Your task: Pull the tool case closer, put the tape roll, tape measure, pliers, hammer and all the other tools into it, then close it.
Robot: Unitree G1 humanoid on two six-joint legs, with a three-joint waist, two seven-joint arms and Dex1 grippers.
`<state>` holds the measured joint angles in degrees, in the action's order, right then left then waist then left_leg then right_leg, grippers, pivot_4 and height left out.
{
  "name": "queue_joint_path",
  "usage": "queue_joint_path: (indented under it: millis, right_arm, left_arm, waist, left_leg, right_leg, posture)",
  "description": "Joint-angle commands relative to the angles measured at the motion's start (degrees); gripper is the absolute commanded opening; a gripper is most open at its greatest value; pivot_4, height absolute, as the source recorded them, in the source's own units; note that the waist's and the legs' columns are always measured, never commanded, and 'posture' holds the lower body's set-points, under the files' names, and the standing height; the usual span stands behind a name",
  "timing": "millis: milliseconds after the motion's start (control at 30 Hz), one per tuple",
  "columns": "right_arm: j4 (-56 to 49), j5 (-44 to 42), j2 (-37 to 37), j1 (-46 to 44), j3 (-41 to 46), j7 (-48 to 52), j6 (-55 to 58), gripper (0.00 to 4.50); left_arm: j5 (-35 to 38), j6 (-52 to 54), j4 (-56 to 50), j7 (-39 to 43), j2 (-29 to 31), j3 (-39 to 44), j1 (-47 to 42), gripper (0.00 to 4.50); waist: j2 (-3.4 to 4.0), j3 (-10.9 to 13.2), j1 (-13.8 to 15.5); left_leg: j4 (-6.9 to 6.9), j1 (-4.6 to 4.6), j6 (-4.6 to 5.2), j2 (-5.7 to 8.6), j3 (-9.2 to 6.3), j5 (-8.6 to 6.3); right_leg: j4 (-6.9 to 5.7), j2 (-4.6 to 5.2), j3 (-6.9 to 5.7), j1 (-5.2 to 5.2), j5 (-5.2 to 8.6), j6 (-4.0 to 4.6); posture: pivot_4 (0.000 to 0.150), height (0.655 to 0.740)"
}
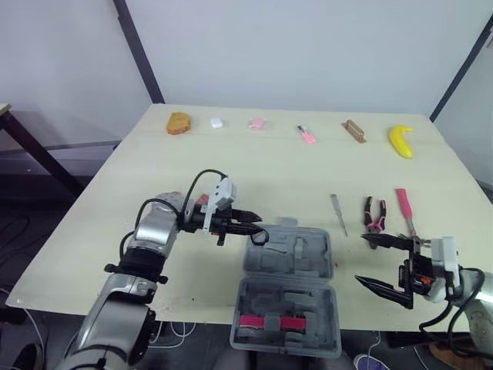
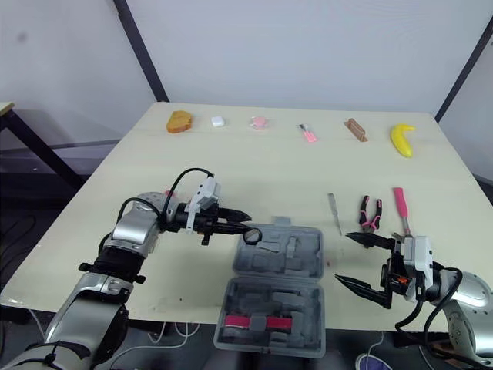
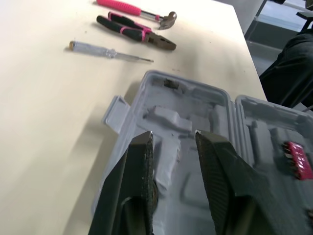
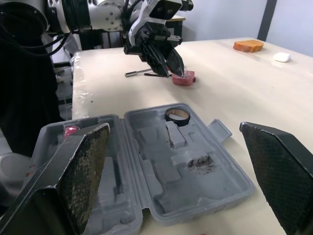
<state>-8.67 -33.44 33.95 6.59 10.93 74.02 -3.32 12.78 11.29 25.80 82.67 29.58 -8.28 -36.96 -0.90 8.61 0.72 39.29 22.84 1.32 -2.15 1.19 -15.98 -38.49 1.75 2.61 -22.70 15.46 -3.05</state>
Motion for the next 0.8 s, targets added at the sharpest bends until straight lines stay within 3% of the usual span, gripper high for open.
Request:
queue_joint_path:
  millis: [33,400,633,800]
  right_arm:
    - [-1.4,0.0,-0.6,0.4,0.3,-0.8,-1.8,4.50]
    - [-2.8,1.7,-3.1,3.2,-0.9,-3.8,-4.4,4.50]
    - [-2.1,2.0,-3.4,2.8,-1.5,-4.6,-5.3,4.50]
    - [-2.2,2.1,-3.4,2.9,-1.6,-4.8,-5.6,4.50]
  left_arm:
    - [0.3,-6.3,4.7,1.2,-0.8,1.0,-2.3,1.77]
    - [-2.7,-24.4,25.3,3.7,-3.6,1.0,-8.0,1.77]
    - [-6.0,-32.6,34.2,0.6,-7.4,0.8,-10.1,1.77]
    - [-8.8,-35.4,39.1,-5.8,-9.8,0.9,-10.2,1.77]
  waist:
    - [0.00,0.0,0.0]
    - [0.00,0.0,0.0]
    - [-0.01,0.0,0.0]
    - [-0.01,0.0,0.0]
  left_leg:
    - [0.00,0.00,0.00,0.00,0.01,0.00]
    - [0.00,0.01,0.00,0.00,0.10,0.00]
    - [0.00,0.04,0.00,0.01,0.11,0.00]
    - [0.00,0.04,0.00,0.01,0.09,0.00]
  right_leg:
    - [0.00,-0.01,0.00,0.00,0.00,0.00]
    - [0.00,-0.02,-0.01,0.00,0.00,0.00]
    - [0.01,-0.02,-0.04,0.00,0.00,0.00]
    - [0.01,-0.03,-0.05,0.00,0.00,0.00]
  posture:
    - [0.150,0.7400]
    - [0.150,0.7400]
    - [0.150,0.7400]
    - [0.150,0.7400]
